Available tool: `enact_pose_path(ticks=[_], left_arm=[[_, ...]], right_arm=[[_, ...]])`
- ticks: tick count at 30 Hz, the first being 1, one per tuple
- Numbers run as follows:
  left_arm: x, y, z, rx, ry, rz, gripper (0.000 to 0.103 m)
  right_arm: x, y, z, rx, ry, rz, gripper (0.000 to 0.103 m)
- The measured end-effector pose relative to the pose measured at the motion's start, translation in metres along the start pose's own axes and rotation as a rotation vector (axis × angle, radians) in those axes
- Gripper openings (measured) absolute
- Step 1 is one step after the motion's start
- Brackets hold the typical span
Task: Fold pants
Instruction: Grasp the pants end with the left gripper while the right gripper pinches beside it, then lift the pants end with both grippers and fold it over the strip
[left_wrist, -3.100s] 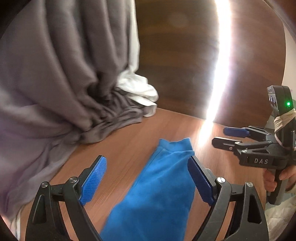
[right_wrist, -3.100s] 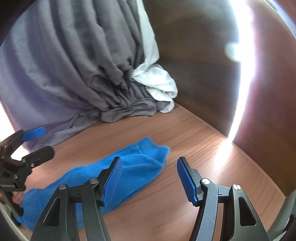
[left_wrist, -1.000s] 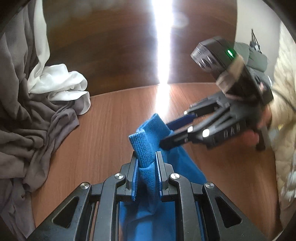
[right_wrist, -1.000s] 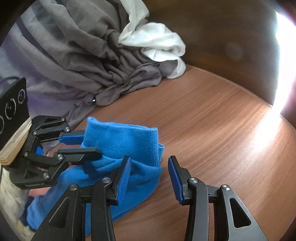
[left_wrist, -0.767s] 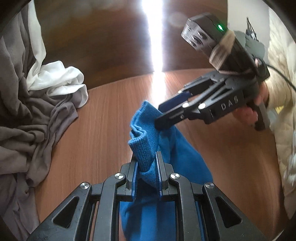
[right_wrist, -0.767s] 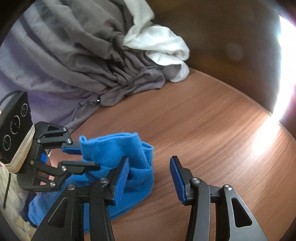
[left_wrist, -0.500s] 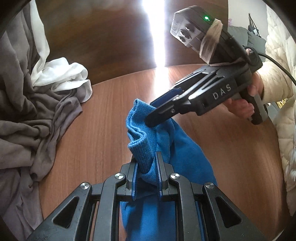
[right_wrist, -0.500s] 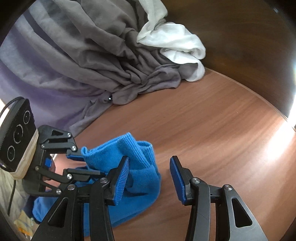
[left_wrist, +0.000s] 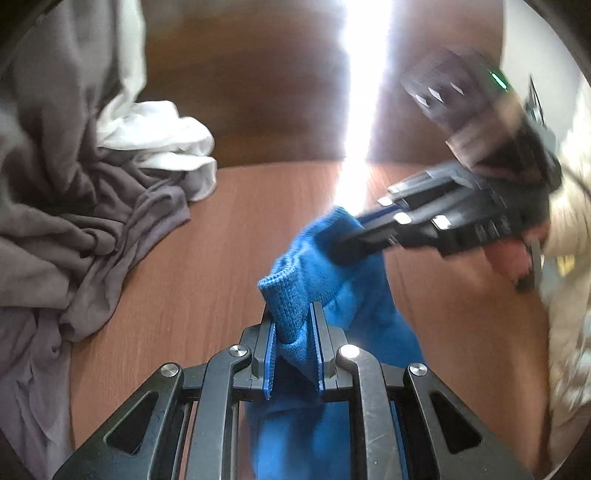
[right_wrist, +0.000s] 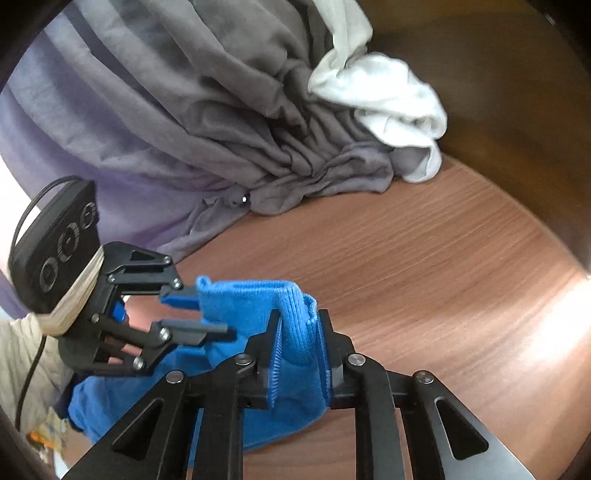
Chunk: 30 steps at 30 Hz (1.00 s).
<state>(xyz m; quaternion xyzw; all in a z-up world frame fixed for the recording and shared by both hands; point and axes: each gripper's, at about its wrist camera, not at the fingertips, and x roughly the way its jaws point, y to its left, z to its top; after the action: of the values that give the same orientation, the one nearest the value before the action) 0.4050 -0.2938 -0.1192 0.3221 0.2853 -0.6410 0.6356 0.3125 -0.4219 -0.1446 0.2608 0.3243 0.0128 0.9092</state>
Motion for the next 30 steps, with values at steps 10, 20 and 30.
enact_pose_path(ticks=[10,20,30], left_arm=[[-0.020,0.012,0.040,0.012,-0.077,0.057,0.017],[-0.030,0.014,0.050,0.132,-0.054,0.020,0.018],[-0.097,-0.003,0.011,0.156,-0.146,0.086,0.018]], right_arm=[[-0.041,0.053,0.015,-0.158,-0.160,-0.165,0.017],[-0.044,0.070,0.025,-0.194,-0.200,-0.245,0.017],[-0.068,0.140,0.014,-0.331,-0.263,-0.278,0.017]])
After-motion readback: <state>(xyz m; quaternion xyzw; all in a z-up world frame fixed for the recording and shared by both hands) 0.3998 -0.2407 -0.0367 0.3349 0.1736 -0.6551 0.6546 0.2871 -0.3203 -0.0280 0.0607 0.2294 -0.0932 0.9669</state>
